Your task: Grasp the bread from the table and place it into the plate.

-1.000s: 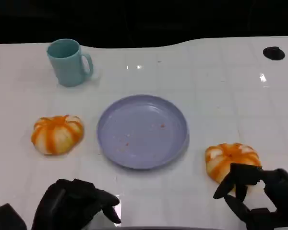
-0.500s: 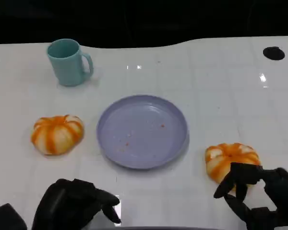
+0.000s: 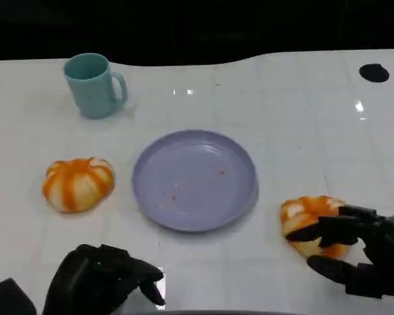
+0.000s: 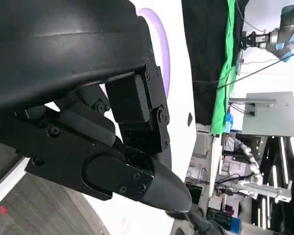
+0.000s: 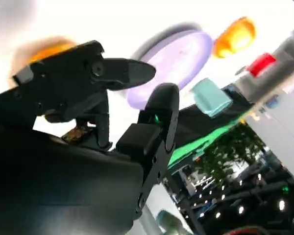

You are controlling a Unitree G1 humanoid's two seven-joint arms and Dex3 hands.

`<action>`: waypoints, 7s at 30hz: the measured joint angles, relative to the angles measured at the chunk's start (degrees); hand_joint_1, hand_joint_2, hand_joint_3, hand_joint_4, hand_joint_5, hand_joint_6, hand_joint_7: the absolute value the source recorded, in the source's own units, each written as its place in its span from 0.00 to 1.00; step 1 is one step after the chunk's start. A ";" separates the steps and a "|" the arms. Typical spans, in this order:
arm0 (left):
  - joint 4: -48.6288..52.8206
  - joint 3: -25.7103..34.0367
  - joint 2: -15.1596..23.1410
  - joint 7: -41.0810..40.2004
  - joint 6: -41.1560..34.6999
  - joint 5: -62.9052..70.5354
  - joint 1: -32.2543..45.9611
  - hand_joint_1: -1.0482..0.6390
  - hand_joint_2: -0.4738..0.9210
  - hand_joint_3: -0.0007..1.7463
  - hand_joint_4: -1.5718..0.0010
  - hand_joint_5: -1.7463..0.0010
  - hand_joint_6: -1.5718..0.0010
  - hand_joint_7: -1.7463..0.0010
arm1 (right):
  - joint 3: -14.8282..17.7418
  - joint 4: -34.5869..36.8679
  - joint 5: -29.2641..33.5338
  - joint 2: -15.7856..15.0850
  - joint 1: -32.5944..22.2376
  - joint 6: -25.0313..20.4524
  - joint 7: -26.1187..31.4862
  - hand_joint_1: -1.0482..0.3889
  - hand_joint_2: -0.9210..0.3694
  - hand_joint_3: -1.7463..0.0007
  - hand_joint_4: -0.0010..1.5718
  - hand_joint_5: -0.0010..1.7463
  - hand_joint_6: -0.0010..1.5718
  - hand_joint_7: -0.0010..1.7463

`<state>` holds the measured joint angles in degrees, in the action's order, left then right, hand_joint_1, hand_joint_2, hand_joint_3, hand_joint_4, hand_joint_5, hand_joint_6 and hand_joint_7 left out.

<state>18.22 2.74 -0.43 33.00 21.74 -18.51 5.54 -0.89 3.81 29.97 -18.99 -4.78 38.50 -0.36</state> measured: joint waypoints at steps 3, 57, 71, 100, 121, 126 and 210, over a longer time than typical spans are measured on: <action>-0.03 0.01 0.03 -0.02 -0.02 0.00 -0.01 0.02 1.00 0.00 0.29 0.36 0.02 0.96 | 0.15 -3.25 4.41 -1.74 -0.44 -2.27 0.52 0.34 0.01 0.98 0.22 0.24 0.35 0.00; -0.19 -1.08 -1.27 -0.88 -0.57 0.23 -0.97 0.03 1.00 0.00 0.28 0.38 0.03 0.95 | -16.81 1.61 21.77 -7.84 14.81 -30.09 -5.30 0.42 0.05 1.00 0.19 0.13 0.28 0.01; -0.83 -1.16 -1.29 -1.17 -0.60 0.34 -0.85 0.03 1.00 0.00 0.28 0.39 0.03 0.95 | -20.20 4.86 20.97 -5.97 18.64 -34.82 -7.97 0.46 0.04 1.00 0.31 0.12 0.36 0.02; -3.40 -1.96 -1.36 -1.85 -0.98 0.43 0.58 0.03 1.00 0.01 0.28 0.39 0.03 0.94 | -30.11 19.00 22.90 -3.49 31.81 -39.61 -7.84 0.52 0.00 0.83 0.59 0.53 0.67 0.03; -3.76 -2.25 -1.33 -2.09 -1.10 0.65 1.00 0.04 1.00 0.01 0.27 0.39 0.03 0.94 | -29.71 38.72 19.23 -1.17 34.26 -26.24 25.37 0.60 0.23 0.61 0.58 1.00 0.43 0.99; -3.79 -2.27 -1.33 -2.22 -1.20 0.59 1.00 0.04 1.00 0.01 0.27 0.39 0.04 0.94 | -28.18 38.10 17.69 -1.17 34.25 -25.15 26.45 0.61 0.27 0.49 0.57 1.00 0.42 1.00; -4.96 -3.14 -1.44 -3.09 -1.21 1.34 2.22 0.04 1.00 0.00 0.28 0.40 0.05 0.92 | -17.04 12.67 -5.62 4.91 24.64 -9.09 0.71 0.42 0.00 0.86 0.30 0.52 0.43 0.11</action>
<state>13.26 -0.40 -1.86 29.91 20.53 -17.18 7.76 -17.93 16.48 24.36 -14.08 19.86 29.41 0.35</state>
